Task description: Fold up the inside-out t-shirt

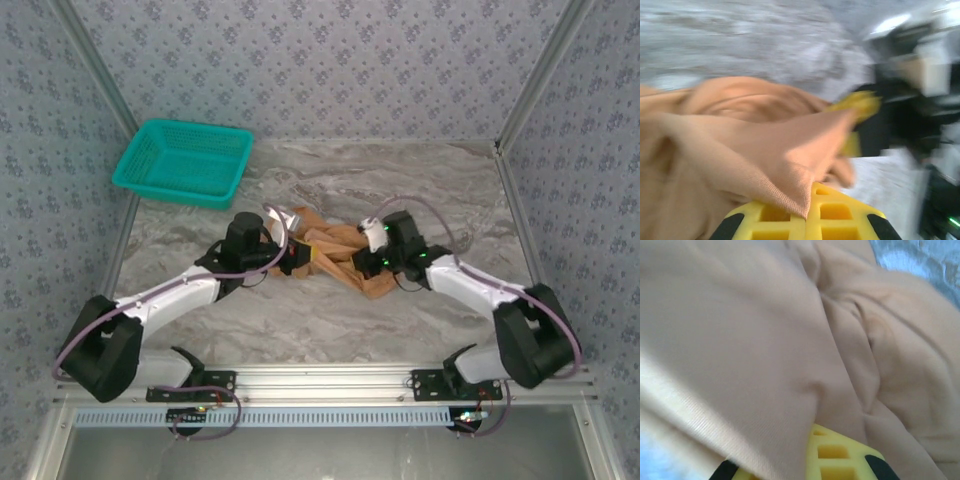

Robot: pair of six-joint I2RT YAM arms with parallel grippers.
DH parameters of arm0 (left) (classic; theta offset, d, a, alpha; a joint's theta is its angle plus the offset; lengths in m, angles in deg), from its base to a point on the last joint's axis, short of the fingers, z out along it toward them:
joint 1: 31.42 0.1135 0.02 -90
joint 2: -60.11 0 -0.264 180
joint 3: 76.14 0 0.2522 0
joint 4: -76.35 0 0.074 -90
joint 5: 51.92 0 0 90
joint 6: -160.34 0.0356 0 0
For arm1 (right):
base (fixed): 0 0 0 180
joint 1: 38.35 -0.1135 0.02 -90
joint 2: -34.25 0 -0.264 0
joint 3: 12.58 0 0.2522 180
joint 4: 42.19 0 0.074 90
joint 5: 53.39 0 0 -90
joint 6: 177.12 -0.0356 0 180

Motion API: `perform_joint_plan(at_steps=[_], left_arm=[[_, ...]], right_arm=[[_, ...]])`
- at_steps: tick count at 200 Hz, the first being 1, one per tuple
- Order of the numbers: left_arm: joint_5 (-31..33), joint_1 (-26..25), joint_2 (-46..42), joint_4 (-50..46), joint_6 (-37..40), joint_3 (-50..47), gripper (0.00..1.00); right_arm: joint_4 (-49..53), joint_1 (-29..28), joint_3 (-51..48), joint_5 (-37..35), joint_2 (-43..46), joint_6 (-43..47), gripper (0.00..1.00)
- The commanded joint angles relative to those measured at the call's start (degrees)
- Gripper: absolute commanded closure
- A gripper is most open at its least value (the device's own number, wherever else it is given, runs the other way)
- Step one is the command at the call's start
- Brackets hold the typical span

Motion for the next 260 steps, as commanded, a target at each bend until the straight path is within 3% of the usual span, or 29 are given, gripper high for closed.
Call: perform_joint_plan(at_steps=[1,23,53,73,91,105,123,160,207,260], left_arm=[[19.4,0.4,1.5,-10.4,2.6,3.9,0.98],[24.4,0.1,2.9,-12.0,2.0,5.8,0.93],[29.2,-1.4,-0.3,-17.0,1.1,7.4,0.7],[29.5,-4.3,-6.1,-18.3,0.9,5.8,0.58],[25.9,-7.9,-10.0,-15.9,-1.0,3.4,0.5],[22.1,-11.0,-10.0,-13.2,-2.0,2.4,0.49],[21.7,-15.0,-7.8,-11.9,-1.7,2.7,0.49],[21.9,-19.6,0.6,-10.7,-1.4,5.8,0.62],[26.1,-18.6,9.1,-8.9,-1.2,10.9,0.58],[21.2,-13.3,16.7,-4.4,-0.9,14.9,0.58]], right_arm=[[0.3,3.1,-1.4,16.8,8.1,-10.7,1.0],[0.4,4.0,-0.7,20.8,9.6,-14.8,1.0],[-9.9,5.1,-1.3,25.2,7.5,-24.6,1.0],[-18.3,5.7,-2.5,26.6,5.8,-31.1,1.0],[-23.2,6.1,-2.9,27.1,4.6,-34.2,1.0],[-24.0,6.3,-3.1,26.5,4.3,-34.9,1.0],[-24.7,6.9,-3.2,26.3,4.1,-35.5,1.0],[-25.0,8.0,-3.5,25.7,4.5,-36.9,1.0],[-25.8,8.7,-4.4,25.6,5.3,-37.8,1.0],[-26.3,10.1,-5.0,26.4,6.2,-38.6,1.0]])
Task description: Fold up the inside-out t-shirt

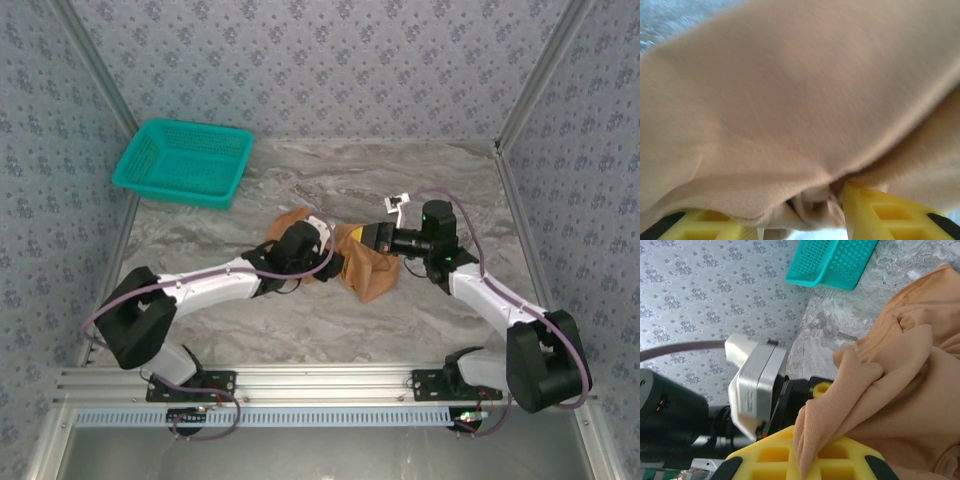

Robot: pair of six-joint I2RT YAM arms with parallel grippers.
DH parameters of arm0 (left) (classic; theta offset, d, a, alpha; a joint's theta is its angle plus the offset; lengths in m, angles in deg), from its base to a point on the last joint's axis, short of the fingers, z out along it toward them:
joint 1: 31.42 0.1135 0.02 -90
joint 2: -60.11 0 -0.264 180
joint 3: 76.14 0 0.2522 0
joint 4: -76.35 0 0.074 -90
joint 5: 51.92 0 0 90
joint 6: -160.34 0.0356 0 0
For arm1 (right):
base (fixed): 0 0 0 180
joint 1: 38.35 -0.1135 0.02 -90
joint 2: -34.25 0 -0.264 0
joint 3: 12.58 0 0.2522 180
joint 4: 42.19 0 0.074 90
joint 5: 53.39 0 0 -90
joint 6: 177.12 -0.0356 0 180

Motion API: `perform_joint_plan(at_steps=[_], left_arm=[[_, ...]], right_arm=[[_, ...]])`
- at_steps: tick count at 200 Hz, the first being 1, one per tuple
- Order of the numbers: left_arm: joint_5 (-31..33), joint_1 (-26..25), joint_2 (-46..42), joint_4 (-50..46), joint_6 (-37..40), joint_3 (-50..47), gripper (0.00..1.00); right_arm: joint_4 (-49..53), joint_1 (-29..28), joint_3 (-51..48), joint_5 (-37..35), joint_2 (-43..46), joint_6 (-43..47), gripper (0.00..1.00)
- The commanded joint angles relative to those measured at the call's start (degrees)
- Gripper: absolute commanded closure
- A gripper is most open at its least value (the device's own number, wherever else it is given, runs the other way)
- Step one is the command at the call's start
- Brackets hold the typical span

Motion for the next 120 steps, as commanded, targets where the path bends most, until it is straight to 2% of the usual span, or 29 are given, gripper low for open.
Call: perform_joint_plan(at_steps=[1,15,41,50,62,75,82,93,100,120], left_arm=[[-2.5,2.0,2.8,3.5,0.5,2.7,0.58],[-5.0,3.2,4.5,5.4,0.6,3.2,0.64],[-13.3,4.8,4.5,8.9,0.7,3.1,0.92],[-17.6,5.5,3.3,10.3,0.8,2.2,0.99],[-24.8,6.6,0.5,13.0,0.3,-0.2,1.0],[-32.3,7.9,-3.5,17.0,-1.1,-4.0,1.0],[-35.3,8.5,-5.9,18.5,-1.8,-6.0,1.0],[-38.9,9.2,-9.3,20.4,-2.6,-8.8,1.0],[-39.7,9.6,-11.0,21.1,-2.9,-10.1,1.0],[-41.0,10.3,-12.9,21.9,-3.0,-11.1,1.0]], right_arm=[[-2.2,1.0,-0.5,1.9,1.7,-1.0,1.0],[-2.5,1.3,-0.5,2.1,1.6,-1.2,1.0],[-1.3,2.8,-0.3,2.0,1.7,-1.2,1.0],[1.6,4.0,0.4,-0.6,2.0,-0.4,1.0],[16.3,5.0,3.6,-9.3,2.7,7.3,1.0],[30.9,4.7,8.1,-25.5,2.5,17.4,0.95],[34.3,4.1,10.0,-32.8,1.9,19.0,0.89],[37.9,3.2,11.8,-40.3,1.0,21.9,0.84],[41.0,2.3,13.3,-45.0,0.5,24.1,0.77],[48.2,-1.2,16.5,-53.0,1.4,29.4,0.66]])
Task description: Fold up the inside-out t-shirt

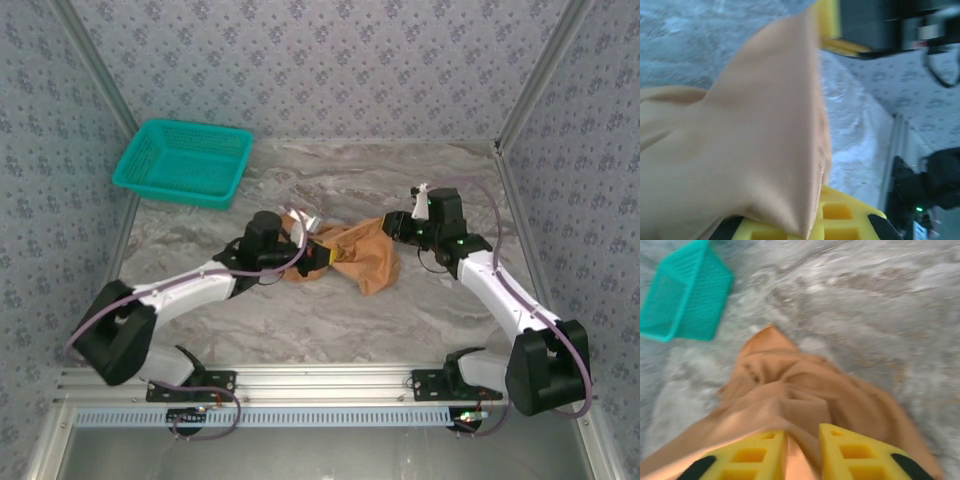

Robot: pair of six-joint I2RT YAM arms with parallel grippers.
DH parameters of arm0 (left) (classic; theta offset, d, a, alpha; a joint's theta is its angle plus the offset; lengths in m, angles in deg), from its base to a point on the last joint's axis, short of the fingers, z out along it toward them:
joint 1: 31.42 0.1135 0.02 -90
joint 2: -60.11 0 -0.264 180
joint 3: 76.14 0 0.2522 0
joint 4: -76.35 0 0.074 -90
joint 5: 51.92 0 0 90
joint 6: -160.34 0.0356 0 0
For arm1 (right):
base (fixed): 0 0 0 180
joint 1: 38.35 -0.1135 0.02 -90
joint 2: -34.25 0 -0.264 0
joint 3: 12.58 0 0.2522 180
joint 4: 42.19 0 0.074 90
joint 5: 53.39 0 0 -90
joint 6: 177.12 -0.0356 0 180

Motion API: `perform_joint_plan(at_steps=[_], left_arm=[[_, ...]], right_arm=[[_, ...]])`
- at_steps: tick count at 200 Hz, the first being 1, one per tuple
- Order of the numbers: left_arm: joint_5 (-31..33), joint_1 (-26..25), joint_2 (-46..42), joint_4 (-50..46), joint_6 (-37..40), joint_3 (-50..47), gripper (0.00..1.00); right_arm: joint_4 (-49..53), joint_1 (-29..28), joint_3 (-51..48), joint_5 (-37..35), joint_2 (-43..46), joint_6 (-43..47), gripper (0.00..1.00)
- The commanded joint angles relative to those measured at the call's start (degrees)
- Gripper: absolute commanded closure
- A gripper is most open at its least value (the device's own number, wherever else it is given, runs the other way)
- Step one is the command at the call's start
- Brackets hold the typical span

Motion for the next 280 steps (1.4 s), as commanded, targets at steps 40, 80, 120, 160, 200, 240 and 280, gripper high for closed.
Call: perform_joint_plan(at_steps=[40,80,120,160,200,240,280], left_arm=[[-10.3,1.2,-1.4,5.1,2.0,0.2,1.0],[-11.8,1.2,-0.7,6.1,3.7,0.3,1.0],[-12.4,1.2,-0.7,5.5,4.9,0.5,1.0],[-12.6,1.2,-1.0,4.4,6.1,0.5,1.0],[-12.0,1.1,-1.1,4.4,6.5,0.5,1.0],[-8.8,1.0,-1.6,4.9,6.5,0.1,1.0],[6.5,1.3,-5.5,-0.5,6.3,-2.7,1.0]], right_arm=[[10.4,-12.5,-4.2,-2.0,14.5,16.6,0.6],[-0.6,-12.9,-10.8,7.7,10.9,5.4,0.59],[-15.0,-12.5,-15.1,7.7,4.5,-7.3,0.51],[-21.3,-12.2,-15.5,7.3,-2.1,-13.2,0.43],[-18.8,-16.0,-14.8,-1.8,-6.1,-13.6,0.38],[-24.9,-20.1,-14.9,-7.7,-11.5,-14.1,0.65],[-28.7,-15.1,-17.3,-1.5,-0.7,-10.1,1.0]])
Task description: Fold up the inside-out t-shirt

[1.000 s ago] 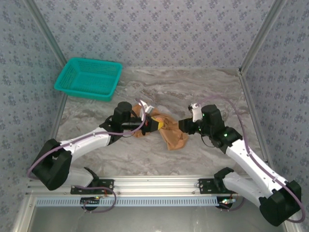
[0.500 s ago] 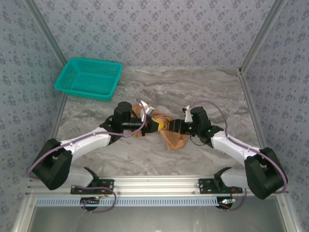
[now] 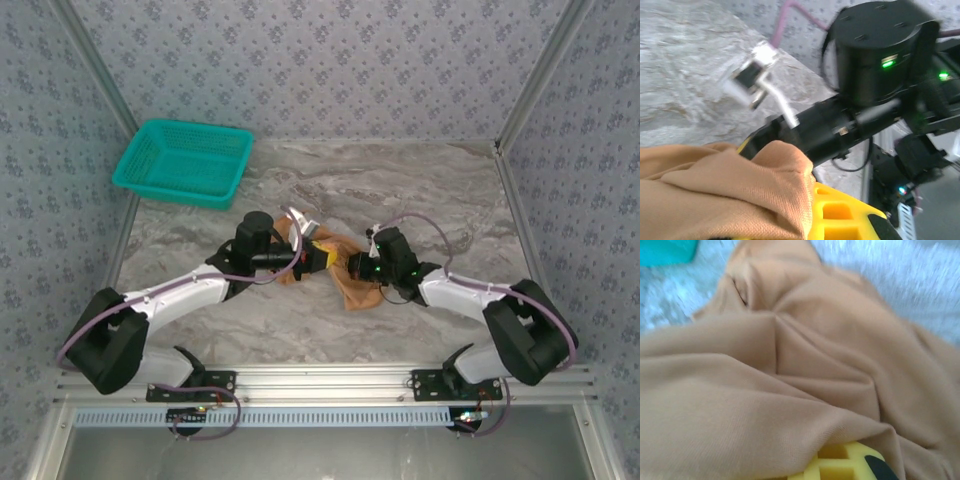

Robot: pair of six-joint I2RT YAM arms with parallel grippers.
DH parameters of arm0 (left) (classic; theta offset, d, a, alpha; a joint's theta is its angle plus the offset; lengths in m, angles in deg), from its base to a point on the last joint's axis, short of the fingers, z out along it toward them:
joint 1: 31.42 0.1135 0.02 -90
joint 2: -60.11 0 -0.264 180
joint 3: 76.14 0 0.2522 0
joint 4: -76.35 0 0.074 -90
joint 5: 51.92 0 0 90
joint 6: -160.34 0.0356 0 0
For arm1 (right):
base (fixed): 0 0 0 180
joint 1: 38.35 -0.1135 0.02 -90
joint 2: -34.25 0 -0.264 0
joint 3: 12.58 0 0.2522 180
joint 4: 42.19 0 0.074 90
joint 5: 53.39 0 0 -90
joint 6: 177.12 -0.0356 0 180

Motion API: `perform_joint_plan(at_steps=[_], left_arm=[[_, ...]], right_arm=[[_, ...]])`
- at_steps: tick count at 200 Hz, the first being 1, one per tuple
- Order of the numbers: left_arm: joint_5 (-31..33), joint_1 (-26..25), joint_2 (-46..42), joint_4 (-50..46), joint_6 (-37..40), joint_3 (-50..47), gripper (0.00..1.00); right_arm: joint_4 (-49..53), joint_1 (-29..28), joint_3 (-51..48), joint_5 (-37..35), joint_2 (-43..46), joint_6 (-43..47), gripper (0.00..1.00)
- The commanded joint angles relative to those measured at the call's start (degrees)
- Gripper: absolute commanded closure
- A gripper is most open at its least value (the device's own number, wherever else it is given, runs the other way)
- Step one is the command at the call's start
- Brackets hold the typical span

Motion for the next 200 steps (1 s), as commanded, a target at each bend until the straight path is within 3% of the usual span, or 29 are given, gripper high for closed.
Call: perform_joint_plan(at_steps=[1,25,64,75,87,110,130,149,171,200], left_arm=[[10.9,0.4,-3.7,-2.8,0.9,-1.5,1.0],[19.4,1.8,-4.0,-6.0,-0.4,-3.3,1.0],[23.8,2.5,-0.4,-9.7,-0.6,-1.3,0.99],[24.9,2.5,0.8,-11.7,-0.4,0.2,0.93],[27.1,2.5,1.3,-14.9,0.2,1.6,0.8],[29.9,2.2,-3.8,-16.3,0.8,-0.2,0.6],[30.8,1.0,-11.2,-16.5,2.8,-2.4,0.47],[30.1,-2.3,-14.5,-18.9,8.1,-1.3,0.38],[27.9,-5.8,-12.1,-21.7,15.2,2.1,0.34],[19.1,-6.5,-5.9,-25.3,20.8,8.2,0.28]], right_arm=[[-4.5,3.2,-1.7,3.2,8.3,3.1,1.0],[-7.4,7.0,-4.6,13.2,16.3,3.6,1.0],[-13.2,10.4,-6.1,24.1,21.2,1.9,1.0],[-17.9,11.4,-6.7,26.9,20.7,-0.1,1.0],[-23.3,12.2,-7.2,29.9,19.3,-2.5,1.0],[-28.0,12.7,-7.3,34.6,16.6,-3.6,1.0],[-26.1,13.0,-6.5,35.7,16.7,-2.6,1.0],[-18.3,13.2,-4.9,36.5,17.7,3.2,1.0],[-11.0,13.3,-2.7,37.3,18.9,8.8,1.0],[-3.2,13.8,-0.7,38.1,20.2,13.7,1.0]])
